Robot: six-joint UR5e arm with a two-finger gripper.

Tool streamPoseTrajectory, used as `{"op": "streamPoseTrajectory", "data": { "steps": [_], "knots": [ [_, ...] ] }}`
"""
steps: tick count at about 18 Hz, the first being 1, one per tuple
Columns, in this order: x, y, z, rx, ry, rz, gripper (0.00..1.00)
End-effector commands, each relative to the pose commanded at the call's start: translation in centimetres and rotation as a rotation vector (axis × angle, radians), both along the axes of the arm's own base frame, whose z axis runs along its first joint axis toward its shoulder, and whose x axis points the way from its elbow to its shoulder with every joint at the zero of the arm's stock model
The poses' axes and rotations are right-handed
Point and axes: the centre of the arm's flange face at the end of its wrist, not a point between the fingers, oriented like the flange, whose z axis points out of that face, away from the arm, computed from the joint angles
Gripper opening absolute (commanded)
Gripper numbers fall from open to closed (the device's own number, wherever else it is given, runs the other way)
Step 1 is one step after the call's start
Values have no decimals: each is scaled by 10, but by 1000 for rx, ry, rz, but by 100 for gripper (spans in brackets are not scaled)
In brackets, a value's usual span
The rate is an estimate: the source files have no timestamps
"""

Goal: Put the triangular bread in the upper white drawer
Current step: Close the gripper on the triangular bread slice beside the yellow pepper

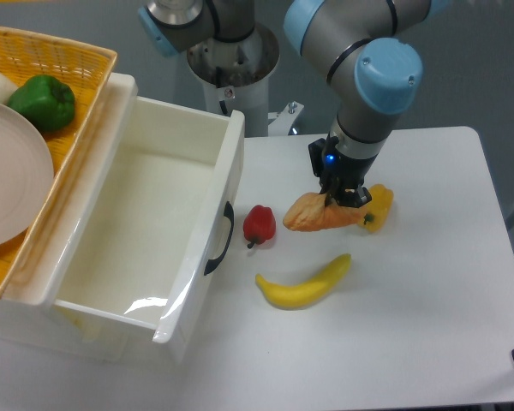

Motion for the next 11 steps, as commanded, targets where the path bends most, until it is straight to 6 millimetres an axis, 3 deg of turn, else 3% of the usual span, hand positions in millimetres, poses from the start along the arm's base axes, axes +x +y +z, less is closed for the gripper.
{"op": "streamPoseTrajectory", "data": {
  "steps": [11],
  "knots": [
    [-4, -1, 9, 13, 9, 20, 0]
  ]
}}
